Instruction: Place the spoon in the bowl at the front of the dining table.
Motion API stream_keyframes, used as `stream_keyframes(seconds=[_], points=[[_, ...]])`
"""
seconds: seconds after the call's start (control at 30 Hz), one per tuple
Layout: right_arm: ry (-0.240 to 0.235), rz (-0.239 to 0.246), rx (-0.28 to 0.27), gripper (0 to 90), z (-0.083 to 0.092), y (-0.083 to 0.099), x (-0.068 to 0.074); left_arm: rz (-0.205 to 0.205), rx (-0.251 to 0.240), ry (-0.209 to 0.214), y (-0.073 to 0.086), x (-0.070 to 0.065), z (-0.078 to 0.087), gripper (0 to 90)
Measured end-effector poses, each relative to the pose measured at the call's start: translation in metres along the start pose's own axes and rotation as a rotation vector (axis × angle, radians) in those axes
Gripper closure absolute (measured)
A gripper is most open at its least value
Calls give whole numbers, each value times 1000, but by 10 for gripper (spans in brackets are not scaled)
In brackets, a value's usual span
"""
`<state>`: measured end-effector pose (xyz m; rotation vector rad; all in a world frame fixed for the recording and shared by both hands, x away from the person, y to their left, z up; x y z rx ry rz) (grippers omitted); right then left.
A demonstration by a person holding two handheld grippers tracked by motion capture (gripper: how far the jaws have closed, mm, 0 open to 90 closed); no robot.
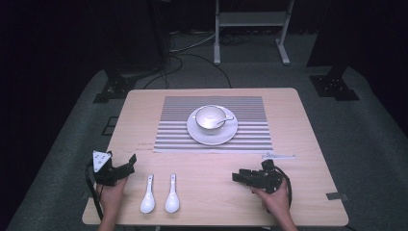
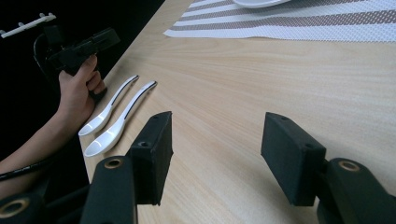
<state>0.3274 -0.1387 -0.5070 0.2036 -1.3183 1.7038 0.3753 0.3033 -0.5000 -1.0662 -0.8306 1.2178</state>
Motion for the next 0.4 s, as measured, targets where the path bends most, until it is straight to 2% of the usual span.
stream_keyframes(seconds=[0.4], points=[[-20,-12,-16,411,5,7,2,-2,5,-1,0,0,0,22]])
Point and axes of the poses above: each handheld gripper's, and its own axes: z roughly backward along the jaws, y roughly out of its underside, x roughly to its left, the point moved 7 cm from there along -z, roughly forward along the jaws, and after that the axes turned 2 degrees about -x, right-handed, at the moved point
